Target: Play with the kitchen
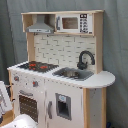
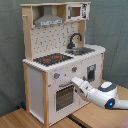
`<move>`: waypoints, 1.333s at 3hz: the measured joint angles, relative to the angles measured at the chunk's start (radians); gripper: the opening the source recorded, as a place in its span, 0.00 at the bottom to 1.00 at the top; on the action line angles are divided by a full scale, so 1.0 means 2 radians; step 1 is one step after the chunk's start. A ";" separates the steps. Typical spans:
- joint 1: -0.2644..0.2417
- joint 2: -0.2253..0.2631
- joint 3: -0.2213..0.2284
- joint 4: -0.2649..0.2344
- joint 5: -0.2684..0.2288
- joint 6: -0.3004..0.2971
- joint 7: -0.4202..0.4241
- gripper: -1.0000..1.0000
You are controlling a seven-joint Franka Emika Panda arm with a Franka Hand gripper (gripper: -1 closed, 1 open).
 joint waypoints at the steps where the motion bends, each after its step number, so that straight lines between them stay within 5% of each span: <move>1: 0.023 -0.001 0.000 -0.027 0.000 0.000 0.043 1.00; 2: 0.040 -0.005 0.000 -0.052 0.000 0.001 0.086 1.00; 4: 0.033 -0.013 0.009 -0.078 -0.023 0.016 0.188 1.00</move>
